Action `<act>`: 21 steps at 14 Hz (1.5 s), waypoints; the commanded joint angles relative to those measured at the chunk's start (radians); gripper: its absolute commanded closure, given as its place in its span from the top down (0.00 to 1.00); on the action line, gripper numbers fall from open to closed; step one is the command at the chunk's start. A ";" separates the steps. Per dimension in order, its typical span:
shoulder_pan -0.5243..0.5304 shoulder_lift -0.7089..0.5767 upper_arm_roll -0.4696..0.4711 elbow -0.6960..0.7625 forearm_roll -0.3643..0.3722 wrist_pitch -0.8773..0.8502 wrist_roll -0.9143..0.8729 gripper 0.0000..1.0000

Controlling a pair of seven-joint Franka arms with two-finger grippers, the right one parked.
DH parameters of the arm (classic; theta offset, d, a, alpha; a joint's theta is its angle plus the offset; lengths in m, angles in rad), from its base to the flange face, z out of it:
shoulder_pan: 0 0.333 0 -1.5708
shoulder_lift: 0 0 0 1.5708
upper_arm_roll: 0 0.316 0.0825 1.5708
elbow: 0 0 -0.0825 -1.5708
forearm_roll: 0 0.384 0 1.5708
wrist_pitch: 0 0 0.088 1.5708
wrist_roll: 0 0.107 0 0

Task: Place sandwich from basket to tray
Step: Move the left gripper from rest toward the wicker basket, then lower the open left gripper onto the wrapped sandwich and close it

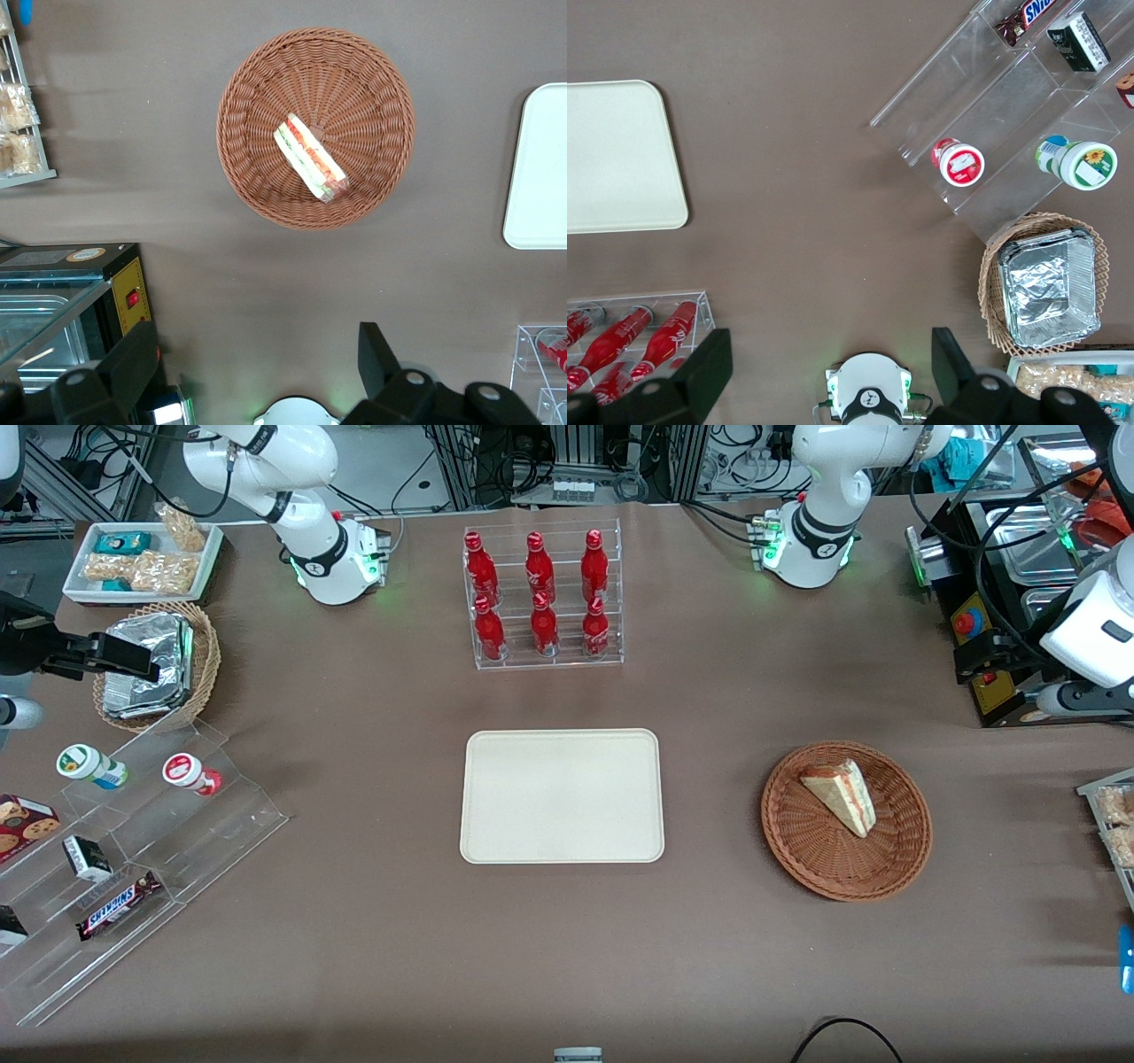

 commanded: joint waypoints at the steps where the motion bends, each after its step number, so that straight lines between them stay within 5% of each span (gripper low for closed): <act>1: 0.023 -0.006 0.000 0.002 -0.016 -0.018 0.010 1.00; 12: 0.046 0.139 -0.003 -0.012 -0.016 -0.013 -0.087 1.00; 21: 0.046 0.084 -0.003 -0.504 -0.095 0.511 -0.405 1.00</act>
